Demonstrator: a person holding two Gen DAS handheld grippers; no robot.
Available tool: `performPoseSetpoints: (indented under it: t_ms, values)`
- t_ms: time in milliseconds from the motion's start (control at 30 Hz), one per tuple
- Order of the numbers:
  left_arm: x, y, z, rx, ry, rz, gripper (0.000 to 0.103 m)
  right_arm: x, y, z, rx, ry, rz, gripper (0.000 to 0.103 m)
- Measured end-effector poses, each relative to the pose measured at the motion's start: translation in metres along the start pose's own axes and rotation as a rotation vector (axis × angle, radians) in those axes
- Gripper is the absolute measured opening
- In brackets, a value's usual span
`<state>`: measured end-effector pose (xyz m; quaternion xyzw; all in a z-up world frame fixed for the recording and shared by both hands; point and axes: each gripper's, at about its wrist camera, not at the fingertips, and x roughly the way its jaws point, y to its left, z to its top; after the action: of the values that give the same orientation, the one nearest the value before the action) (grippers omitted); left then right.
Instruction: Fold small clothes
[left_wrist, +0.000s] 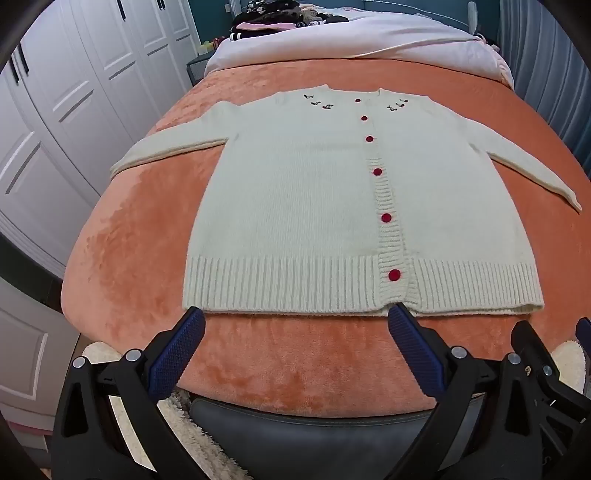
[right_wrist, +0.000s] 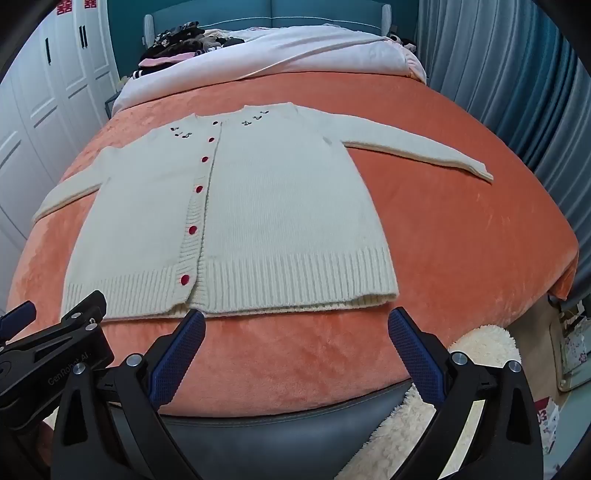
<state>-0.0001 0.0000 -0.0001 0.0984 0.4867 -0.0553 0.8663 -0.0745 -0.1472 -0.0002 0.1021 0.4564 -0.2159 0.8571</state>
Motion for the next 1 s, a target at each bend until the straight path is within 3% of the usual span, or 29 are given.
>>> performPoseSetpoints:
  t_ms: [1000]
  values:
    - [0.0063, 0.0037, -0.0029, -0.002, 0.001, -0.006, 0.097, 0.0077, 0.0032, -0.0007, -0.002, 0.019, -0.001, 0.098]
